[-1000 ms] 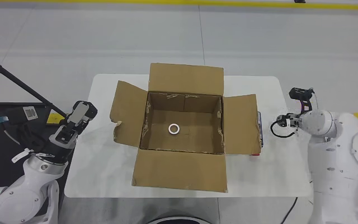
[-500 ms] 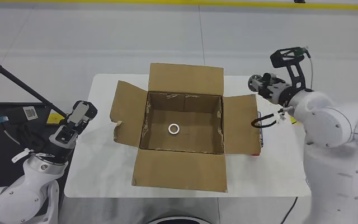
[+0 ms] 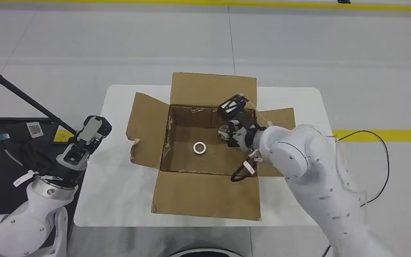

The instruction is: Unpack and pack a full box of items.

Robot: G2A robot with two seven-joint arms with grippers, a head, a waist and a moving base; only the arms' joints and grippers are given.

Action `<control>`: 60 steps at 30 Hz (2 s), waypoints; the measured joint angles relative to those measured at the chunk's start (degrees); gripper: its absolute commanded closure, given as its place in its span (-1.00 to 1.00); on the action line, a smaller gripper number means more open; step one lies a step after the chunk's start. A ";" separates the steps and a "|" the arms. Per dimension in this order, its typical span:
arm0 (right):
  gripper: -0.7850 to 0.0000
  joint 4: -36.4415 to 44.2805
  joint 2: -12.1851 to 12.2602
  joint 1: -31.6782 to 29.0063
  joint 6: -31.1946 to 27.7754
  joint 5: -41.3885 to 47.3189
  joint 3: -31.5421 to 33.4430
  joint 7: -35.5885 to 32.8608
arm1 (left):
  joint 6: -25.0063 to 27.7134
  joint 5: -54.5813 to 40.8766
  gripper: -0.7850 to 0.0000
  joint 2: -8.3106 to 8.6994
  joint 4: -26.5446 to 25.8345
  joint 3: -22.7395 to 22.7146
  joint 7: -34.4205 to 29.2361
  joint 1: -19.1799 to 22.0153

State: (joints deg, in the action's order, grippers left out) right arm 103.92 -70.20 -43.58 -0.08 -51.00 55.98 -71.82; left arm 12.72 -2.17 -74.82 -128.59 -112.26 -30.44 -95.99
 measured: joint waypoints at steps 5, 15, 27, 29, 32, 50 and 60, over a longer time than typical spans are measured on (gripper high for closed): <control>1.00 -10.38 -1.71 3.36 0.67 -0.15 -6.46 1.82 | 0.00 0.00 -1.00 0.00 0.00 0.00 0.00 0.00; 1.00 -25.49 -5.14 9.44 2.37 -4.23 -15.54 2.10 | 0.00 0.00 -1.00 0.00 0.00 0.00 0.00 0.00; 0.31 -29.10 -6.61 10.58 2.56 -5.10 -16.67 0.27 | 0.00 0.00 -1.00 0.00 0.00 0.00 0.00 0.00; 0.32 -28.17 -6.43 9.98 2.87 -5.86 -16.10 -0.11 | 0.00 0.00 -1.00 0.00 0.00 0.00 0.00 0.00; 0.29 -26.12 -5.99 8.79 3.15 -6.85 -14.84 -0.85 | 0.00 0.00 -1.00 0.00 0.00 0.00 0.00 0.00; -0.97 13.42 0.35 -7.16 6.53 -15.53 15.37 -4.25 | 0.00 0.00 -1.00 0.00 0.00 0.00 0.00 0.00; -0.95 14.77 2.68 -17.34 4.96 -13.64 41.13 -7.91 | 0.00 0.00 -1.00 0.00 0.00 0.00 0.00 0.00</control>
State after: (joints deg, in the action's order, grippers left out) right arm 118.69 -67.53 -60.92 4.88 -64.64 97.11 -79.73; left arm 12.72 -2.17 -74.82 -128.59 -112.26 -30.44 -95.99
